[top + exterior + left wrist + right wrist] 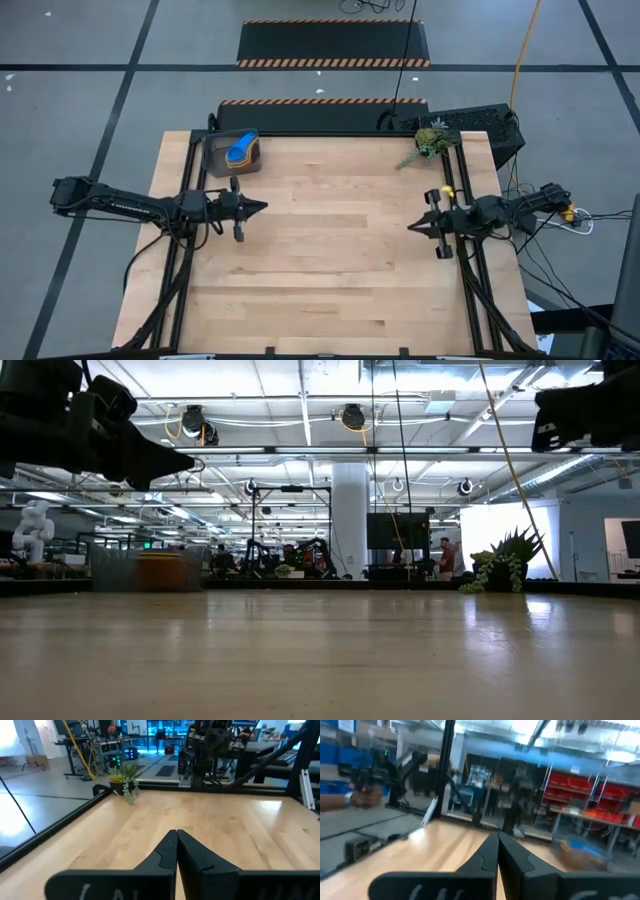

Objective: Nest measuring cups in basket
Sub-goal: Return to Home Position

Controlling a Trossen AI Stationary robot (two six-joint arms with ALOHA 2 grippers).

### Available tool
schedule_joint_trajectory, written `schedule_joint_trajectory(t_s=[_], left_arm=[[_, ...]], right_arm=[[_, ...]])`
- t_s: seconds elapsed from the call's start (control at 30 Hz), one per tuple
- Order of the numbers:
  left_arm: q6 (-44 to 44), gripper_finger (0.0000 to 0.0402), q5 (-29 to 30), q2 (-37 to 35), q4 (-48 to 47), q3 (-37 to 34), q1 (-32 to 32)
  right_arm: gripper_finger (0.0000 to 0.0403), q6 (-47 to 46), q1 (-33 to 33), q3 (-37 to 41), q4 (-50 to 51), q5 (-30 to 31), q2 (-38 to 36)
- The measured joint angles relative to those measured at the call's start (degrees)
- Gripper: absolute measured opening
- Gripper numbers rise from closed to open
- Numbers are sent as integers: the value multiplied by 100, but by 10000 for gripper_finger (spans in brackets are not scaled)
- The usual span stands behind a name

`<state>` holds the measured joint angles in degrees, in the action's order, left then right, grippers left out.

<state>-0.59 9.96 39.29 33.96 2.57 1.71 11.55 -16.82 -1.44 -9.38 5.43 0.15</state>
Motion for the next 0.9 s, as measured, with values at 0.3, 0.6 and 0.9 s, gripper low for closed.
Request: schedule_joint_trajectory(t_s=[0.3,0.6,0.9], left_arm=[[72,8,-2,-6,44,2,227],[-90,7,59,-11,267,1,282],[-189,4,59,-11,403,2,282]], right_arm=[[0,33,255,-174,614,-428,-9],[0,57,1056,-371,793,-646,-5],[0,-296,1591,32,342,-1176,16]])
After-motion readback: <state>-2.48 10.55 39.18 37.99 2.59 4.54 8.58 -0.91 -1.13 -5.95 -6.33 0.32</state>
